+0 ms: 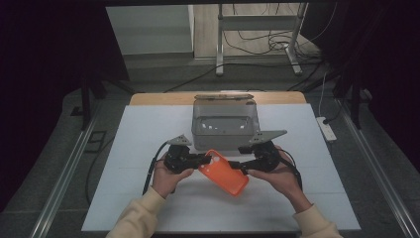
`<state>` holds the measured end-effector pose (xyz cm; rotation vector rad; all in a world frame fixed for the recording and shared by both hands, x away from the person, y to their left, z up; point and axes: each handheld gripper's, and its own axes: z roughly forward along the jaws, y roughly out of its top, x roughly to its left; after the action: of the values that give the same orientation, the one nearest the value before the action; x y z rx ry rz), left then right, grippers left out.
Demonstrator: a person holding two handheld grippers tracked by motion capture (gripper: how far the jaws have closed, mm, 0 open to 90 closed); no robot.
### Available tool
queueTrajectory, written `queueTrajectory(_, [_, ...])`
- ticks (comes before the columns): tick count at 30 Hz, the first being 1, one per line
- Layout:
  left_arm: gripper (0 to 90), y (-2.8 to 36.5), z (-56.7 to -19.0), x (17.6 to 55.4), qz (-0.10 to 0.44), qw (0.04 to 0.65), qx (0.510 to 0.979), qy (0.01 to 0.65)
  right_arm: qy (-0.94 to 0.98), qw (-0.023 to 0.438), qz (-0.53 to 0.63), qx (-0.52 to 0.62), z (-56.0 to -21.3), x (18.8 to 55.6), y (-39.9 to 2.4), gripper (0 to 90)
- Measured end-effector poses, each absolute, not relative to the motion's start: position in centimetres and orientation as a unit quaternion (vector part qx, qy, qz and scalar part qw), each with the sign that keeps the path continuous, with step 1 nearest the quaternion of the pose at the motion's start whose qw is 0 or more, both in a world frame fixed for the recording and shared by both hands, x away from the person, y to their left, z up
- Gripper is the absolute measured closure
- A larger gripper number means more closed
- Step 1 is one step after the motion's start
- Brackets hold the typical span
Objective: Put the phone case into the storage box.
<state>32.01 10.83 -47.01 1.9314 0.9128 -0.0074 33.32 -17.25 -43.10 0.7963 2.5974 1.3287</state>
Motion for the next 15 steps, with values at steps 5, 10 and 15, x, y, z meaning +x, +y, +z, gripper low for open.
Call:
queueTrajectory(5, [81.3, 10.92, -46.92, 31.97, 0.0, 0.483, 0.791, 0.374, 0.85, 0.04, 0.453, 0.267, -43.44, 33.5, -17.65, 29.6])
queueTrajectory(10, [81.3, 11.09, -46.78, 31.89, 0.003, 0.491, 0.788, 0.371, 0.845, 0.023, 0.462, 0.27, -43.77, 33.61, -17.84, 28.9])
queueTrajectory(15, [81.3, 11.11, -46.7, 31.84, 0.005, 0.493, 0.787, 0.37, 0.843, 0.014, 0.463, 0.274, -44.17, 33.78, -17.85, 28.3])
